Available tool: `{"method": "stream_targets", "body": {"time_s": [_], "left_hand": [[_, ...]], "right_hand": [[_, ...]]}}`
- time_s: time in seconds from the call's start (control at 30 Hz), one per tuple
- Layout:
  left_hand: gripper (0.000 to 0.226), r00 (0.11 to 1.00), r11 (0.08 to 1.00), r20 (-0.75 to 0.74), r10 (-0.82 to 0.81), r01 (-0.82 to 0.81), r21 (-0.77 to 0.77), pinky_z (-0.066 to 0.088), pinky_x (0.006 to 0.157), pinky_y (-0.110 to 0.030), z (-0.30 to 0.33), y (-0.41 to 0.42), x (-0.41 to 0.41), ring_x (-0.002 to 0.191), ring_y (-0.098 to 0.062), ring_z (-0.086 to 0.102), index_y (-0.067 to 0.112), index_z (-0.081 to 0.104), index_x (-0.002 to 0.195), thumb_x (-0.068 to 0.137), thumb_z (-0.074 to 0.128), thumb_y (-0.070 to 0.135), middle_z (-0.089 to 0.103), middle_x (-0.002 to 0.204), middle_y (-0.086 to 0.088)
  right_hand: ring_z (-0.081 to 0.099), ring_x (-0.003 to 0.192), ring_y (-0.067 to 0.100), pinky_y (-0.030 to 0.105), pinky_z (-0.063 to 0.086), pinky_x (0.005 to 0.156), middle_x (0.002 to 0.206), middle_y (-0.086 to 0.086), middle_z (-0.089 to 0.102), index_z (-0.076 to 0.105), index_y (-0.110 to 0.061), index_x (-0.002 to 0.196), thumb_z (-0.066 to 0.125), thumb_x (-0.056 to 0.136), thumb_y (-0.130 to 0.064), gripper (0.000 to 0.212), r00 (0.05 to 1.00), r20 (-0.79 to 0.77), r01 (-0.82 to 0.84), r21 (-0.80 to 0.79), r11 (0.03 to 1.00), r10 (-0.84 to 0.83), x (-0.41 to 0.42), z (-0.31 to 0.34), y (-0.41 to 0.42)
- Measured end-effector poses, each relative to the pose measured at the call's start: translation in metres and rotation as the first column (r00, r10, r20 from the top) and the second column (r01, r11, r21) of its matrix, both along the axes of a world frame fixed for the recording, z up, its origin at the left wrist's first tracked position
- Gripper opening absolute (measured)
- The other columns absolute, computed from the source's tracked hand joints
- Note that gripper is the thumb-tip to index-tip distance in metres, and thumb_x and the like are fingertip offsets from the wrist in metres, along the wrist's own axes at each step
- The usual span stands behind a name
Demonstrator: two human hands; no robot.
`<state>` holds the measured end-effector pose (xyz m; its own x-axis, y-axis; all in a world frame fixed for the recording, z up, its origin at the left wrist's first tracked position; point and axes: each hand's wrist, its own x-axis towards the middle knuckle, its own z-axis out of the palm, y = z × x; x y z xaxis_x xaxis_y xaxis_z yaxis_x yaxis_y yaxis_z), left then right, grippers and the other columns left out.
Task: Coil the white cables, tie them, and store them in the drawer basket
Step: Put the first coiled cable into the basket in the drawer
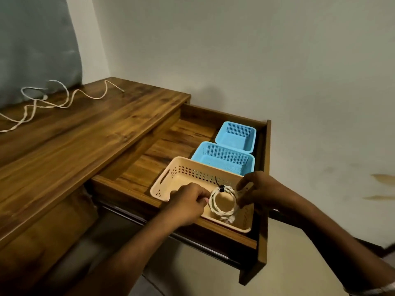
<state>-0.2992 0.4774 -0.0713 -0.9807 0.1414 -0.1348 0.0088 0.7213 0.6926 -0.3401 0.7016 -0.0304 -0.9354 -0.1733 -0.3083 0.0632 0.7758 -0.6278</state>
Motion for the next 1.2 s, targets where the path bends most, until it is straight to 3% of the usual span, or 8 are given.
{"method": "stream_targets", "body": {"time_s": [0.07, 0.2, 0.33, 0.5, 0.67, 0.8, 0.93, 1.2], "left_hand": [[0.023, 1.000, 0.998, 0.016, -0.015, 0.016, -0.058, 0.045, 0.104, -0.045, 0.001, 0.009, -0.003, 0.113, -0.017, 0.060, 0.031, 0.072, 0.115, 0.100, 0.056, 0.026, 0.072, 0.116, 0.010], [0.028, 0.980, 0.967, 0.121, -0.156, 0.177, -0.186, 0.042, 0.105, -0.046, 0.002, 0.020, -0.004, 0.111, -0.020, 0.059, 0.028, 0.070, 0.121, 0.101, 0.052, 0.020, 0.069, 0.121, 0.002], [0.036, 0.945, 0.910, 0.216, -0.245, 0.301, -0.284, 0.041, 0.105, -0.047, 0.007, 0.024, -0.011, 0.115, -0.024, 0.056, 0.024, 0.066, 0.129, 0.098, 0.051, 0.012, 0.062, 0.130, -0.002], [0.037, 0.944, 0.931, 0.235, -0.233, 0.286, -0.226, 0.051, 0.098, -0.043, 0.008, 0.018, -0.014, 0.107, -0.022, 0.060, 0.025, 0.070, 0.122, 0.095, 0.052, 0.008, 0.067, 0.123, -0.003], [0.025, 0.991, 0.982, 0.042, -0.127, 0.132, -0.136, 0.054, 0.095, -0.037, 0.017, -0.005, -0.008, 0.106, -0.014, 0.063, 0.022, 0.072, 0.120, 0.097, 0.060, 0.022, 0.070, 0.121, 0.001], [0.033, 0.973, 0.971, -0.228, 0.044, -0.096, -0.221, 0.052, 0.094, -0.031, 0.042, -0.042, 0.003, 0.116, -0.013, 0.061, 0.025, 0.065, 0.128, 0.095, 0.064, 0.030, 0.066, 0.127, 0.003], [0.031, 0.862, 0.890, -0.463, 0.205, -0.361, -0.279, 0.052, 0.090, -0.035, 0.077, -0.118, 0.020, 0.105, -0.016, 0.063, 0.032, 0.066, 0.124, 0.094, 0.063, 0.038, 0.069, 0.113, 0.005], [0.033, 0.620, 0.626, -0.583, 0.524, -0.745, -0.230, 0.055, 0.088, -0.040, 0.104, -0.306, 0.103, 0.106, -0.021, 0.067, 0.030, 0.069, 0.122, 0.090, 0.066, 0.037, 0.074, 0.112, 0.001]], "right_hand": [[0.070, 0.097, 0.020, 0.037, 0.066, 0.080, 0.112, 0.002, 0.069, 0.074, -0.020, 0.107, 0.088, 0.079, -0.013, 0.032, 0.998, -0.018, -0.062, 0.167, 0.984, 0.065, -0.003, -0.008, -0.001], [0.067, 0.101, 0.015, 0.035, 0.063, 0.085, 0.118, -0.002, 0.072, 0.076, -0.025, 0.109, 0.085, 0.082, -0.025, 0.028, 0.974, -0.069, -0.156, 0.487, 0.859, 0.216, -0.001, -0.019, -0.013], [0.065, 0.102, 0.018, 0.032, 0.062, 0.083, 0.123, 0.003, 0.069, 0.072, -0.019, 0.116, 0.081, 0.086, -0.020, 0.031, 0.952, -0.071, -0.202, 0.588, 0.783, 0.299, 0.000, -0.024, -0.023], [0.067, 0.104, 0.020, 0.033, 0.059, 0.082, 0.119, 0.003, 0.070, 0.071, -0.019, 0.116, 0.078, 0.089, -0.021, 0.028, 0.943, -0.065, -0.211, 0.646, 0.733, 0.328, -0.006, -0.020, -0.030], [0.070, 0.100, 0.017, 0.038, 0.062, 0.081, 0.114, -0.004, 0.075, 0.075, -0.027, 0.111, 0.081, 0.088, -0.037, 0.026, 0.925, -0.292, -0.049, 0.539, 0.841, 0.241, -0.012, -0.003, -0.051], [0.072, 0.092, 0.016, 0.042, 0.062, 0.083, 0.111, -0.003, 0.075, 0.075, -0.029, 0.112, 0.080, 0.088, -0.045, 0.030, 0.865, -0.441, -0.070, 0.364, 0.929, 0.238, -0.020, 0.020, -0.102], [0.071, 0.095, 0.012, 0.044, 0.062, 0.081, 0.102, -0.009, 0.076, 0.076, -0.030, 0.109, 0.077, 0.089, -0.048, 0.028, 0.757, -0.566, -0.228, 0.239, 0.944, 0.326, -0.022, 0.042, -0.188], [0.071, 0.092, 0.005, 0.030, 0.055, 0.074, 0.092, -0.015, 0.079, 0.077, -0.033, 0.105, 0.075, 0.089, -0.047, 0.021, 0.559, -0.697, -0.542, 0.103, 0.834, 0.449, 0.031, 0.063, -0.405]]}}
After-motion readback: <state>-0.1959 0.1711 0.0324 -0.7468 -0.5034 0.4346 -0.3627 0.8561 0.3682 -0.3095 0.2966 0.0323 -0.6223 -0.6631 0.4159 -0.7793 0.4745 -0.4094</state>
